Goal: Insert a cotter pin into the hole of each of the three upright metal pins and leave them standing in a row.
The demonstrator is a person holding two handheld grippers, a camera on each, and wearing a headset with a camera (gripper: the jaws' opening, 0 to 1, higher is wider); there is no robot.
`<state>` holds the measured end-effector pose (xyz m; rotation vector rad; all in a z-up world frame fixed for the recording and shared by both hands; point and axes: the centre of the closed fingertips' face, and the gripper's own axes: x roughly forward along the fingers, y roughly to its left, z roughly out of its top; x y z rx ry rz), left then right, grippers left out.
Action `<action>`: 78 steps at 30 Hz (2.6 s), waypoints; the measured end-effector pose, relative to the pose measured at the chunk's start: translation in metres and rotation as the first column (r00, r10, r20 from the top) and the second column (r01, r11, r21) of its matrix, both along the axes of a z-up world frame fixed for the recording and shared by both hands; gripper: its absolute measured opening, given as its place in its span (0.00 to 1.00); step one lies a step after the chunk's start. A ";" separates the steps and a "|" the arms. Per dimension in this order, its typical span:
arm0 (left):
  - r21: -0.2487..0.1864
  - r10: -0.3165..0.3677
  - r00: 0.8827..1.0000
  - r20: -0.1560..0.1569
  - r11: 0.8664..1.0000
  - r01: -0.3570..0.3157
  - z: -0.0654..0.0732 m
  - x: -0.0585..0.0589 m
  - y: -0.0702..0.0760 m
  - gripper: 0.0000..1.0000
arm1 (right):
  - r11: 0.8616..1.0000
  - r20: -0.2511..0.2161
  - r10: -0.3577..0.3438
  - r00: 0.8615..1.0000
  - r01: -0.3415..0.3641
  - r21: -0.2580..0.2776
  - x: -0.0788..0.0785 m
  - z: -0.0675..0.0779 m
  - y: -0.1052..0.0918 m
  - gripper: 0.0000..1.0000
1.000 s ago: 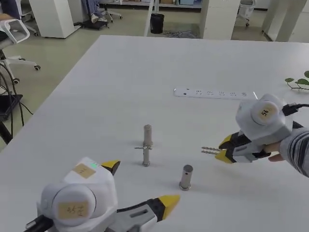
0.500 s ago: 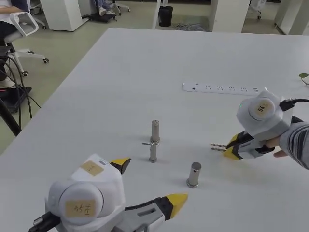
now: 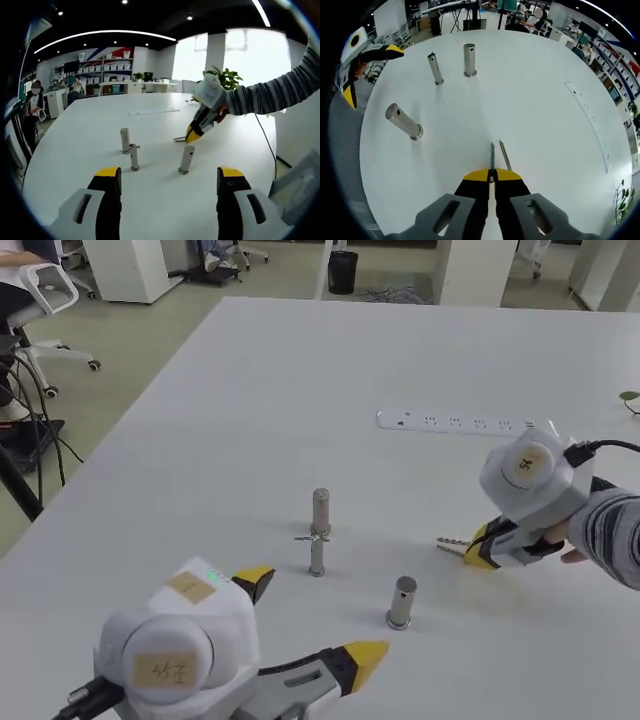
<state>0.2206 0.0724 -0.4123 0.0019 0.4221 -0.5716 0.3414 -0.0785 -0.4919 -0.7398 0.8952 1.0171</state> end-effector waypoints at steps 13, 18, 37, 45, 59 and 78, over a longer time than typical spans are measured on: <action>0.016 -0.045 0.999 -0.006 0.999 0.045 0.008 0.006 -0.006 0.64 | 0.993 0.154 0.072 0.985 -0.085 0.081 -0.011 0.040 0.009 0.00; -0.025 -0.065 0.998 -0.024 0.998 0.064 0.016 0.009 -0.014 0.54 | 0.986 0.221 0.122 0.968 -0.143 0.083 -0.025 0.061 0.017 0.00; -0.135 -0.150 0.988 -0.045 0.980 0.143 0.035 0.007 -0.038 0.36 | 0.932 0.352 0.309 0.883 -0.355 0.075 -0.088 0.100 0.055 0.00; -0.187 -0.156 0.983 -0.093 0.973 0.136 0.034 0.004 -0.043 0.24 | 0.902 0.377 0.370 0.849 -0.425 0.072 -0.108 0.104 0.071 0.00; -0.278 -0.169 0.980 -0.106 0.951 0.134 0.042 0.003 -0.052 0.06 | 0.878 0.388 0.388 0.836 -0.463 0.119 -0.122 0.108 0.089 0.00; -0.175 -0.282 0.959 -0.005 0.945 0.277 0.043 -0.009 -0.058 0.00 | 0.880 0.346 0.369 0.863 -0.444 0.168 -0.130 0.108 0.090 0.00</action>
